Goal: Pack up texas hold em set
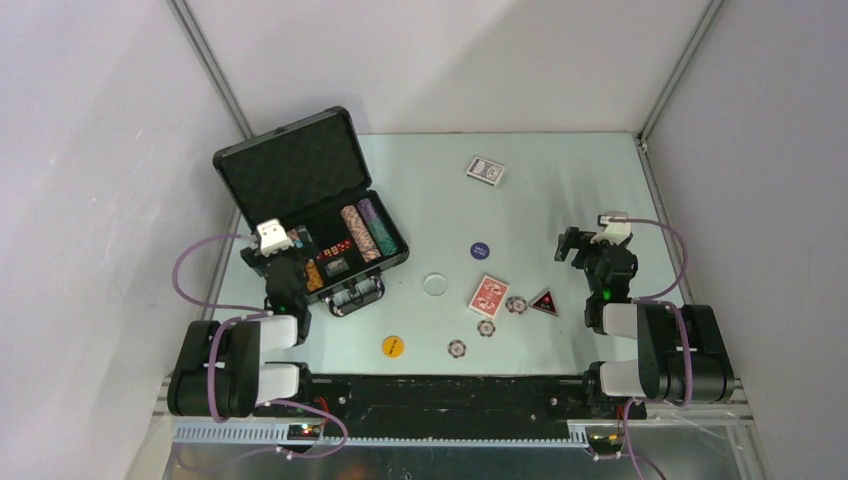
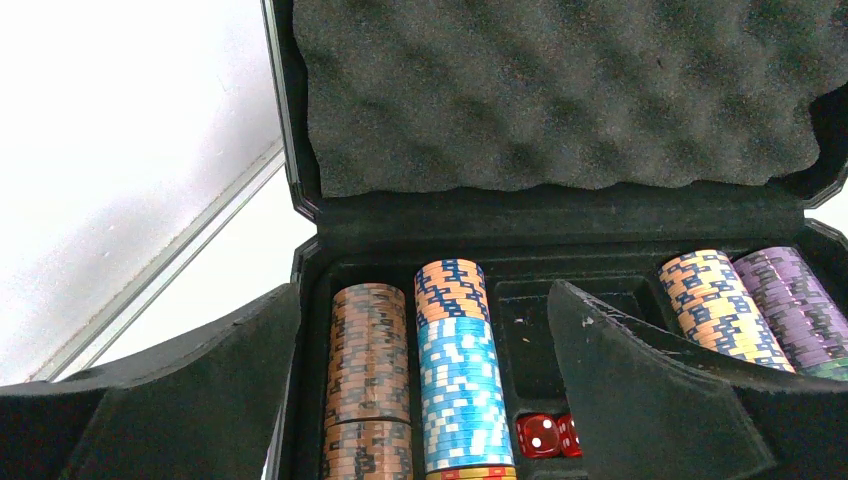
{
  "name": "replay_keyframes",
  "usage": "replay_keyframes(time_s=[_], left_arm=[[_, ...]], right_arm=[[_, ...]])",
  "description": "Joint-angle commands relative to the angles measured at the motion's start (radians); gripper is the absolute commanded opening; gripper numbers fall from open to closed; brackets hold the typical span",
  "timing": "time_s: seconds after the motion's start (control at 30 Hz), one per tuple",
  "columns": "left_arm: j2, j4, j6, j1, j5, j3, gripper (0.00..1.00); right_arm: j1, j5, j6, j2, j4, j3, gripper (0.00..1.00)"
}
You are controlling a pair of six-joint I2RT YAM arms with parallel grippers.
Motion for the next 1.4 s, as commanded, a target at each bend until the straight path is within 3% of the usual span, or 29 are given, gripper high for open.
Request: replay_keyframes(time_s=[0.0, 0.37, 0.53, 0.77, 0.9, 1.03, 1.1, 1.2, 1.37], left_arm=[[0.003, 0.027, 0.019, -0.004, -0.014, 0.027, 0.98], [-0.001, 0.026, 0.014, 0.000, -0.010, 0.026, 0.98], [-0.070, -0.036, 0.036, -0.028, -0.053, 0.038, 0.98], [-0.179, -0.094, 0.072, -0.116, -0.259, 0.043, 0.98], [-0.164, -0.135, 0.150, -0.202, -0.414, 0.110, 0.98], [-0.188, -0.159, 0.191, -0.287, -0.541, 0.176, 0.98], [-0.228, -0.196, 0.159, -0.306, -0.558, 0.200, 0.98], [-0.342, -0.408, -0.038, -0.315, -0.534, 0.245, 0.98], [-0.415, -0.714, -0.175, -0.318, -0.403, 0.305, 0.98]], right_arm=[[-0.005, -0.007, 0.001, 0.008, 0.026, 0.028, 0.99], [-0.006, -0.034, -0.007, -0.008, 0.020, 0.025, 1.00], [0.013, -0.065, -0.035, -0.096, -0.169, 0.090, 0.99], [0.012, 0.000, 0.010, -0.232, -0.312, 0.117, 0.99], [0.013, 0.073, 0.077, -0.278, -0.434, 0.183, 1.00], [0.011, 0.176, 0.224, -0.291, -0.592, 0.284, 1.00], [0.010, 0.226, 0.300, -0.294, -0.691, 0.338, 0.99], [0.000, 0.272, 0.368, -0.291, -0.839, 0.420, 0.99], [-0.026, 0.158, 0.372, -0.254, -0.986, 0.531, 0.99]])
